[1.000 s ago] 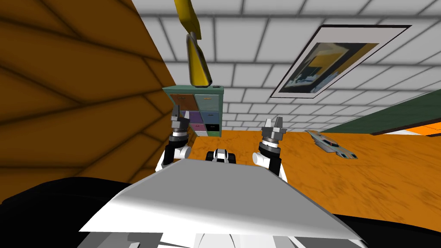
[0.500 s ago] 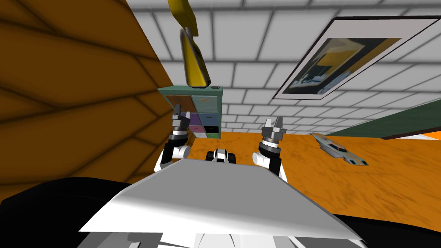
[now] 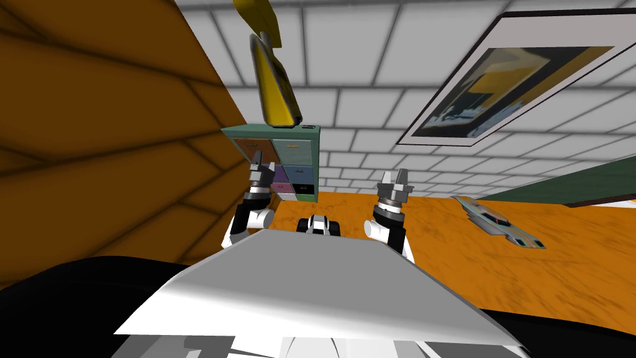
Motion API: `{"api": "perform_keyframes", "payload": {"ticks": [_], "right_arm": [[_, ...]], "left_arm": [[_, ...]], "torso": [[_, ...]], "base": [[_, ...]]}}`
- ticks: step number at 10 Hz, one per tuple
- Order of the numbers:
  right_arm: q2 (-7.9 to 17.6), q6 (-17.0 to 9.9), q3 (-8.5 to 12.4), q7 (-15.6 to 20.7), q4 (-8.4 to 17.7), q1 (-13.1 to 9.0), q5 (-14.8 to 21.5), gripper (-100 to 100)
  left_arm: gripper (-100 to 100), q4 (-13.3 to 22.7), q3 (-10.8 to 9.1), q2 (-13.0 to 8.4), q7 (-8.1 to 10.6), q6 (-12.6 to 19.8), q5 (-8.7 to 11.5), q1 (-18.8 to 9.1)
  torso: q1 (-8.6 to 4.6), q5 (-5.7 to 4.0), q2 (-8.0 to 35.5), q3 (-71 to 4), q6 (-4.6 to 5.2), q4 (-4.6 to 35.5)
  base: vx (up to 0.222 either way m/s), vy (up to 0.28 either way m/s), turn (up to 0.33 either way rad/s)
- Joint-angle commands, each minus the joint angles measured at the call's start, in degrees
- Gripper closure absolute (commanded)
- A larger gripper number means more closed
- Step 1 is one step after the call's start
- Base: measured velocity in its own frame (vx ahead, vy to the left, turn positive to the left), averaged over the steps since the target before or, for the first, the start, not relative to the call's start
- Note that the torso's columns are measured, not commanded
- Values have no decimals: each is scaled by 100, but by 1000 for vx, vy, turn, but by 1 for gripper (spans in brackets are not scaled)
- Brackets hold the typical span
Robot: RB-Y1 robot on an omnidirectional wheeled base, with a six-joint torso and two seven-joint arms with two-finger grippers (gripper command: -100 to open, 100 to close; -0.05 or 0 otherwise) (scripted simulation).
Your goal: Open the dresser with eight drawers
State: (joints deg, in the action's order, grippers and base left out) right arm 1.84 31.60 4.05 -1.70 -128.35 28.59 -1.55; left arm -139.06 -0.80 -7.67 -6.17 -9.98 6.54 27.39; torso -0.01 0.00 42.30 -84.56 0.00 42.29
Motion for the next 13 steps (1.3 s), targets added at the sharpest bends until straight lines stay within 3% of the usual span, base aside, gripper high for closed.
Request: {"api": "perform_keyframes", "payload": {"ticks": [1,13], "right_arm": [[0,0,0,0,0,0,0,0],[0,0,0,0,0,1,0,0]], "left_arm": [[-100,-57,-36,38,14,311,79,-27],[-100,-286,-219,93,81,1968,505,-189]], "torso": [[2,0,-4,-2,0,-1],[-8,-2,-4,-2,0,-1]], "base": [[99,-33,30],[114,-57,35]]}}
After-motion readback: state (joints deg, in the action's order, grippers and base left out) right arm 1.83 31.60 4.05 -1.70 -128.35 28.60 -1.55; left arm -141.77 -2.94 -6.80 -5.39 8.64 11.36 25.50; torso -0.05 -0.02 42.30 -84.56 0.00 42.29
